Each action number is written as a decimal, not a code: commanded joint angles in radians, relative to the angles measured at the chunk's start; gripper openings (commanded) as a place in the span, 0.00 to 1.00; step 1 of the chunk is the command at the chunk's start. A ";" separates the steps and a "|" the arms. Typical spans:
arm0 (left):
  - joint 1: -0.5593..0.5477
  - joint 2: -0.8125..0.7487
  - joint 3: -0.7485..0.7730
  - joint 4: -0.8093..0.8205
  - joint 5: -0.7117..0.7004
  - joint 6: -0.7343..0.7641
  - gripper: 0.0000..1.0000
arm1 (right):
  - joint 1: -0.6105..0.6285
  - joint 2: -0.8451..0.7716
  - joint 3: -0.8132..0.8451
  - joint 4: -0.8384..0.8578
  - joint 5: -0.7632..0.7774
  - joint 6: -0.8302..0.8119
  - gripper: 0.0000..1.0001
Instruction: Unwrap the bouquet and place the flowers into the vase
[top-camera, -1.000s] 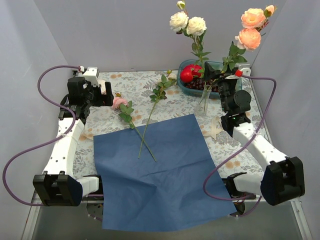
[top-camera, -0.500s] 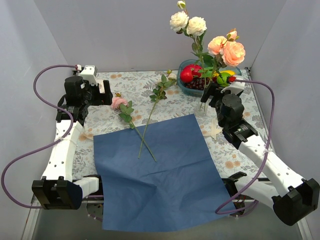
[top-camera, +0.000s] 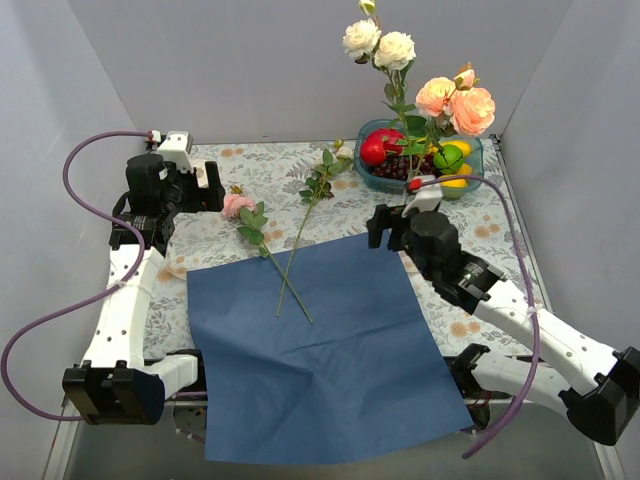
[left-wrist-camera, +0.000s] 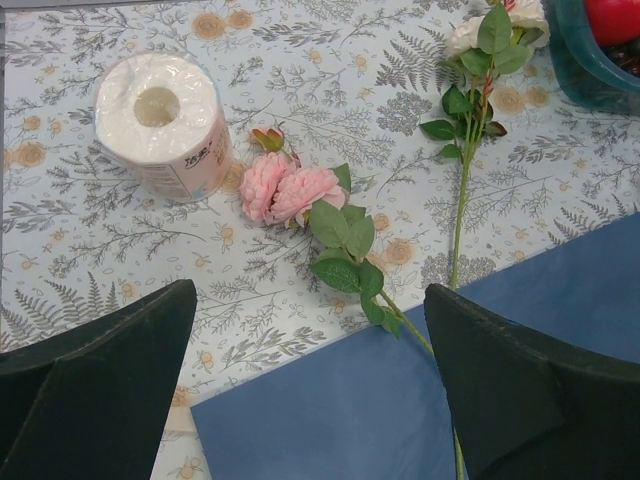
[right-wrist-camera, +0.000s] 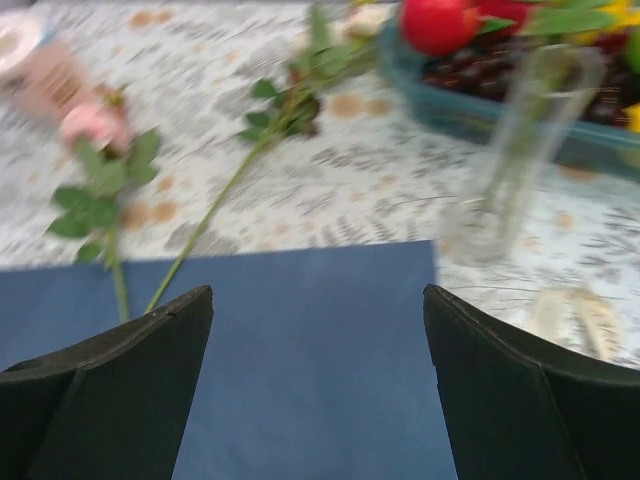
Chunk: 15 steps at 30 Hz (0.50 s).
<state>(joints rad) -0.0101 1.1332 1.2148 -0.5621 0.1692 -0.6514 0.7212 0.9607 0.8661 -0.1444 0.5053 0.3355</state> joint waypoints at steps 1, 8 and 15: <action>0.004 -0.030 0.038 -0.013 0.010 -0.002 0.98 | 0.189 0.061 -0.038 0.127 -0.076 -0.059 0.93; 0.004 -0.015 0.060 -0.028 -0.013 -0.001 0.98 | 0.251 0.513 0.266 0.166 -0.373 -0.187 0.90; 0.007 -0.016 0.074 -0.044 -0.040 0.019 0.98 | 0.245 0.993 0.681 0.084 -0.542 -0.288 0.82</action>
<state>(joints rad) -0.0093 1.1351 1.2491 -0.5846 0.1551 -0.6487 0.9749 1.7870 1.3155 -0.0315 0.1085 0.1291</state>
